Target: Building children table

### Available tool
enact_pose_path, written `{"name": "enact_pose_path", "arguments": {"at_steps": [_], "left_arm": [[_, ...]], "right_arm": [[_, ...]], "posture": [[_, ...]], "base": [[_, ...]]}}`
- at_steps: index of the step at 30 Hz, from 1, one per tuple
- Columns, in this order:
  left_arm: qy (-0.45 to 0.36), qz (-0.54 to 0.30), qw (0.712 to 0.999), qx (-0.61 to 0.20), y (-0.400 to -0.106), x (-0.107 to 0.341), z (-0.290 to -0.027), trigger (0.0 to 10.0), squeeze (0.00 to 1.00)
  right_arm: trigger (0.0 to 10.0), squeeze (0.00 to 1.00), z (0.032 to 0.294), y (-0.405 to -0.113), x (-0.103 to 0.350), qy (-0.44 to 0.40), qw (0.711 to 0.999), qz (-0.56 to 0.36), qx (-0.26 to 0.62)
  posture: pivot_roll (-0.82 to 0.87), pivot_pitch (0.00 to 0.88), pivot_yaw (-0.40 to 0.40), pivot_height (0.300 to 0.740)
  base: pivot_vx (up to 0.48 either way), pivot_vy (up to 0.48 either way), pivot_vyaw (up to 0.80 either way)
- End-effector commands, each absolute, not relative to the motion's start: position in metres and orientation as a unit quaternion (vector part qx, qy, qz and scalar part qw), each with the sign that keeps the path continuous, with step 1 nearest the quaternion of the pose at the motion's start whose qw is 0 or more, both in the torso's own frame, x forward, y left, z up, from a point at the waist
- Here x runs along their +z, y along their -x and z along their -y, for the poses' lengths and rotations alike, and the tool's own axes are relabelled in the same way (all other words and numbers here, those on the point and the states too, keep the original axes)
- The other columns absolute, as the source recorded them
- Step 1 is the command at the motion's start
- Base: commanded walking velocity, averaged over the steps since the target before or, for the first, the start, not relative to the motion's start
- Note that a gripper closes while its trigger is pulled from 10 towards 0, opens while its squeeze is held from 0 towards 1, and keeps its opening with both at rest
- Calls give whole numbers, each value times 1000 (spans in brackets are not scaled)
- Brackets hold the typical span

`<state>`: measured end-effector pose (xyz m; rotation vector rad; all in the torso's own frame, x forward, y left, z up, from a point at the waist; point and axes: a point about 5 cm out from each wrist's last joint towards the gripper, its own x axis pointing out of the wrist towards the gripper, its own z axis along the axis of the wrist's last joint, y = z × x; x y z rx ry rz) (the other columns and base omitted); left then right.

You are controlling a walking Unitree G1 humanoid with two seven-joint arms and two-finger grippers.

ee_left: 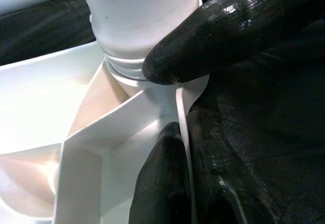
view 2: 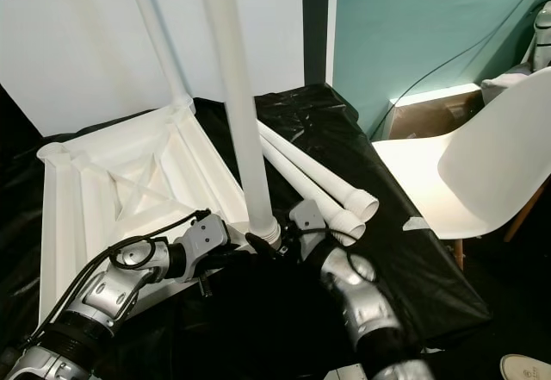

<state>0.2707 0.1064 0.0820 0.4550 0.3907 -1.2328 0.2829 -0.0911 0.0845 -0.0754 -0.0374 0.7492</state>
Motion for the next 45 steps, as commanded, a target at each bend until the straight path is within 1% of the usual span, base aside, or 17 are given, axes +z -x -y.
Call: {"name": "enact_pose_path", "arguments": {"at_steps": [1,2,3,4,5,11,12,26,27,28,29,30,33,38,41,43,45], "left_arm": [[-175,-279,708,-625,-231,33,-98,10000,0],[-175,-280,707,-625,-231,33,-98,10000,0],[-175,-280,707,-625,-231,33,-98,10000,0],[-175,-280,707,-625,-231,32,-99,10000,0],[-175,-281,707,-625,-231,32,-99,10000,0],[-175,-280,708,-624,-232,32,-99,10000,0],[-175,-280,708,-624,-233,32,-99,10000,0],[-174,-278,713,-619,-234,32,-98,10000,0],[-173,-278,715,-618,-234,32,-98,10000,0],[-171,-278,716,-617,-233,32,-99,10000,0],[-171,-278,716,-617,-233,32,-99,10000,0],[-170,-279,717,-616,-232,31,-99,10000,0],[-169,-279,717,-616,-231,31,-99,10000,0],[-168,-281,717,-616,-229,30,-100,10000,0],[-167,-281,717,-616,-228,30,-100,10000,0],[-167,-281,717,-616,-228,30,-100,10000,0],[-167,-281,717,-616,-228,30,-100,10000,0]], "right_arm": [[0,0,101,-292,88,28,952,23,305],[1451,0,101,-292,88,26,952,19,303],[1451,0,101,-292,88,26,952,19,303],[4980,0,100,-293,87,26,951,13,308],[10000,1000,99,-293,87,26,949,8,315],[10000,1000,93,-291,93,41,928,5,371],[10000,0,93,-294,96,52,920,7,388],[10000,0,108,-310,103,161,797,-55,580],[7961,0,108,-310,101,162,790,-71,587],[1647,0,107,-310,101,160,786,-76,593],[1647,0,107,-310,101,160,786,-76,593],[0,0,107,-310,101,157,782,-78,598],[0,0,107,-312,102,155,777,-80,605],[0,0,109,-311,102,140,786,-77,598],[0,0,104,-307,100,130,812,-55,566],[0,0,95,-303,95,98,885,-15,455],[0,0,94,-301,94,83,909,-4,409]], "posture": [[82,0,45,740],[79,0,49,740],[79,0,49,740],[79,0,49,740],[79,0,49,740],[74,0,48,740],[74,0,48,740],[93,0,36,740],[101,0,32,740],[107,0,30,740],[107,0,30,740],[109,0,30,740],[110,0,30,740],[109,0,31,740],[108,0,28,740],[104,0,25,740],[103,0,26,740]], "base": [[0,0,0],[0,0,0],[0,0,0],[0,0,0],[0,0,0],[0,0,0],[0,0,0],[0,0,0],[0,0,0],[0,0,0],[0,0,0],[0,0,0],[0,0,0],[0,0,0],[0,0,0],[0,0,0],[0,0,0]]}}
